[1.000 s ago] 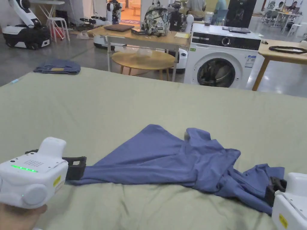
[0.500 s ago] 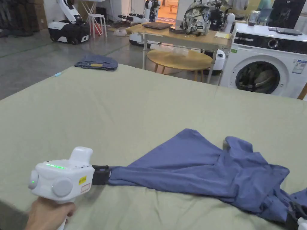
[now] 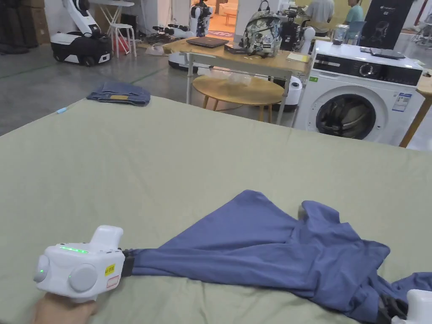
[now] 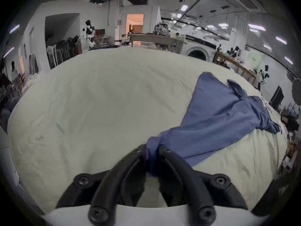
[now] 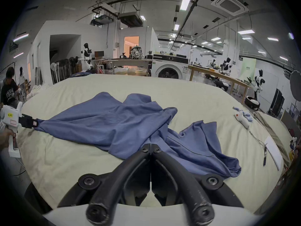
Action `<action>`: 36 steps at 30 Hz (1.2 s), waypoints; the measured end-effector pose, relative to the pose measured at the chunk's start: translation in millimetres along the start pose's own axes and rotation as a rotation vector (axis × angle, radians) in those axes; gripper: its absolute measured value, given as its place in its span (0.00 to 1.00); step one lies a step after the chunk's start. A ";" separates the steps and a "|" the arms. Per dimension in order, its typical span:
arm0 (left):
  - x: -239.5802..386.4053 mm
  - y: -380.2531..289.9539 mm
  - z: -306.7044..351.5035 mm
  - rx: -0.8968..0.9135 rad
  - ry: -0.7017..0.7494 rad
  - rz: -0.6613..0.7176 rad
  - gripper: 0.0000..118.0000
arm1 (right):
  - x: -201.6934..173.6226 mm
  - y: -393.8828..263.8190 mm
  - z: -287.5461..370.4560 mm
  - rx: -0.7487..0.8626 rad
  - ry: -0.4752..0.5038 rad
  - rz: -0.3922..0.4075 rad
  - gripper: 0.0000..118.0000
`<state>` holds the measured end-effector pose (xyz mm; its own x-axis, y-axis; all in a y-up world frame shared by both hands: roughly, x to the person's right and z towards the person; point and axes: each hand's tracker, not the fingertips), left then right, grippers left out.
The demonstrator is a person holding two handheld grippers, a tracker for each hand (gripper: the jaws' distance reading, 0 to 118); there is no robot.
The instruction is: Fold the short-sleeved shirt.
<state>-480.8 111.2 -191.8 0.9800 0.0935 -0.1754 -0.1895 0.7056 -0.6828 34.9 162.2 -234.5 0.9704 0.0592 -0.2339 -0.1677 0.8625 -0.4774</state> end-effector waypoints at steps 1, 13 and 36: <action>3.7 2.9 2.8 -0.003 0.005 0.000 0.00 | -0.2 1.5 -1.3 -0.003 0.005 0.000 0.00; 5.7 12.6 8.7 -0.031 -0.010 0.036 0.00 | 46.4 134.1 -152.3 -0.248 0.110 -0.100 1.00; -4.3 13.2 -1.5 -0.092 -0.027 0.083 0.00 | 9.6 162.7 -334.3 -0.511 0.088 0.005 0.00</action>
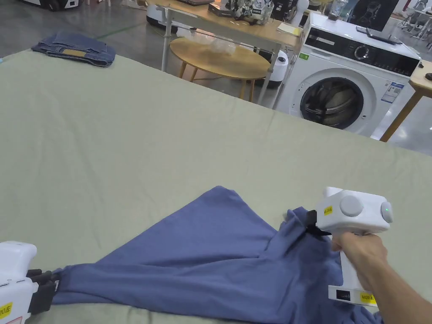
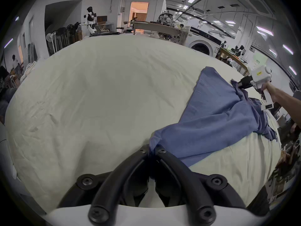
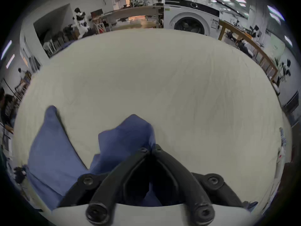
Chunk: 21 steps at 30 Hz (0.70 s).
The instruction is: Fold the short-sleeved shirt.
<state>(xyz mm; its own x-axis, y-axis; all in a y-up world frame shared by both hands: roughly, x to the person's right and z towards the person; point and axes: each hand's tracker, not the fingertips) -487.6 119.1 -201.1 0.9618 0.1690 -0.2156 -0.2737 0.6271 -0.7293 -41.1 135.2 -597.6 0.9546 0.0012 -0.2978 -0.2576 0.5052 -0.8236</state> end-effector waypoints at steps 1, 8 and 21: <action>0.2 -0.3 -0.6 0.000 0.000 0.001 0.00 | -1.5 -3.9 2.6 0.008 -0.009 0.009 0.00; 5.3 2.2 12.2 0.033 0.004 0.014 0.00 | 33.6 -30.7 75.1 0.310 0.003 -0.034 0.00; 87.4 77.8 133.2 0.399 -0.109 -0.066 0.00 | 62.5 -118.5 331.3 0.766 -0.015 -0.115 0.00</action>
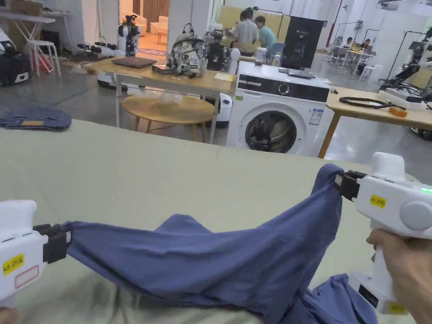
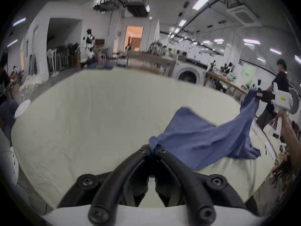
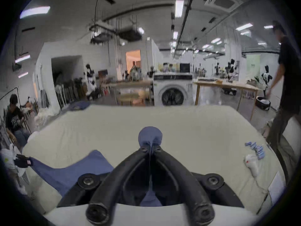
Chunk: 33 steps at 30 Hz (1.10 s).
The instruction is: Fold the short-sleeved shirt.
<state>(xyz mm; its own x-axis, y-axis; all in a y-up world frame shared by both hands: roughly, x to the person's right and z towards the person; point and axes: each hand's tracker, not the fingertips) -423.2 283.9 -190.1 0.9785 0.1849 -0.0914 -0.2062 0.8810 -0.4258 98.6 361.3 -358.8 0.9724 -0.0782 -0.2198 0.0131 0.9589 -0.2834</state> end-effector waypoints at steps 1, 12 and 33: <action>8.4 11.8 6.0 0.038 -0.004 -0.006 0.00 | 0.0 7.2 14.2 0.026 -0.010 0.008 0.00; 74.6 161.3 42.9 0.246 -0.065 -0.050 0.00 | 24.0 134.5 107.0 0.217 -0.123 0.039 0.00; 78.5 360.6 48.4 0.330 0.075 -0.114 0.00 | 1.9 332.1 104.4 0.317 -0.176 0.056 0.00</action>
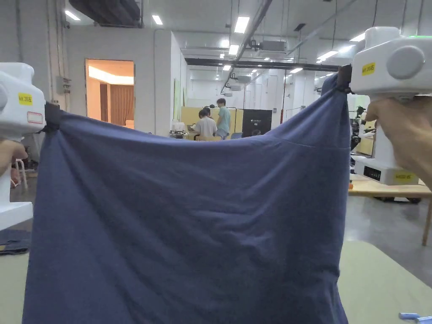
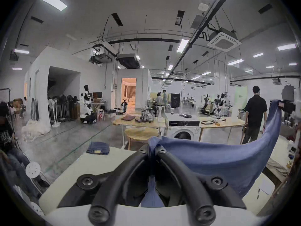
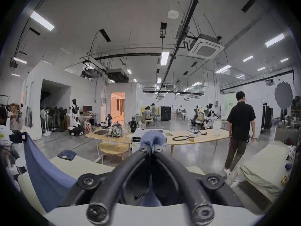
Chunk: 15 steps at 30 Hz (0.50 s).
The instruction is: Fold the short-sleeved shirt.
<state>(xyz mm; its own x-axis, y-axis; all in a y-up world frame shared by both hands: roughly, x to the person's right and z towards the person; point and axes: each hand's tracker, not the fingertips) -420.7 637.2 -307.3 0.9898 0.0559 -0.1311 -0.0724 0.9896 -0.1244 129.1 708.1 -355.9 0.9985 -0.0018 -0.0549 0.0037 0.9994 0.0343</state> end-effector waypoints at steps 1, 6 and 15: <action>-2.4 5.4 -5.9 -0.003 -0.004 -0.004 0.00 | -1.9 3.8 -7.1 0.001 -0.001 -0.003 0.00; -13.3 24.5 -44.6 -0.009 -0.002 0.036 0.00 | -7.2 14.3 -49.1 -0.005 -0.019 -0.002 0.00; -20.5 41.0 -107.1 0.010 -0.017 0.081 0.00 | -12.7 16.0 -114.6 -0.009 -0.034 -0.008 0.00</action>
<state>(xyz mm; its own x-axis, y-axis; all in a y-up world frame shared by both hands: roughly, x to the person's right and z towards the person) -457.2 662.4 -415.0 0.9827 0.1384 -0.1233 -0.1515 0.9830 -0.1040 110.2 728.0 -469.0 0.9997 -0.0106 -0.0211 0.0111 0.9996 0.0251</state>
